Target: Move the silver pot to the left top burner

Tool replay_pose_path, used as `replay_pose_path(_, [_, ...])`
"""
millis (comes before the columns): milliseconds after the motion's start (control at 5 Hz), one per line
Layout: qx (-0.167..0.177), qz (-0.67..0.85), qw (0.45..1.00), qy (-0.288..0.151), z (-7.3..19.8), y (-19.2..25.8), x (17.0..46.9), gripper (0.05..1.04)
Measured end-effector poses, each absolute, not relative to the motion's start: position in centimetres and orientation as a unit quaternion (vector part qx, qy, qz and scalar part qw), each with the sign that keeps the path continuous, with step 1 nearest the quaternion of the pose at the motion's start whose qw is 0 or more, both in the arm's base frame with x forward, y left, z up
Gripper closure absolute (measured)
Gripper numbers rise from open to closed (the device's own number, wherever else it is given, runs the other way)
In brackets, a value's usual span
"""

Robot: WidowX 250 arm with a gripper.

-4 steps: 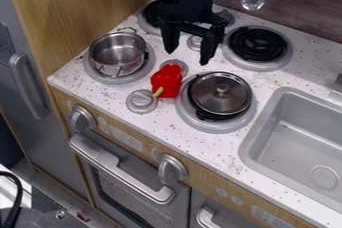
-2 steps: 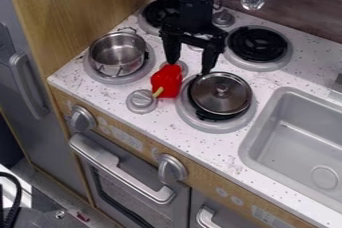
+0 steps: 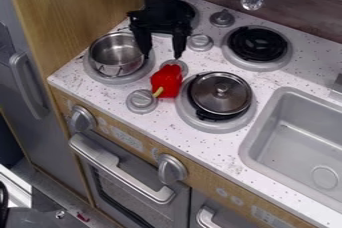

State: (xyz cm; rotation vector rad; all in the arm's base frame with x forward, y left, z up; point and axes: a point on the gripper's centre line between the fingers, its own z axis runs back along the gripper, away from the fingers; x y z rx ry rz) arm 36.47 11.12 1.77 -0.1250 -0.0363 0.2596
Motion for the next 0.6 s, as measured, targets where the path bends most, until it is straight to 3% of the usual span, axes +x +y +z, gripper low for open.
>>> replay_pose_path(200, [-0.062, 0.162, 0.983, -0.067, 1.7, 14.4, 36.7, 0.083])
replay_pose_path(600, [-0.032, 0.126, 0.983, -0.133, 1.1, 16.0, 38.5, 0.083])
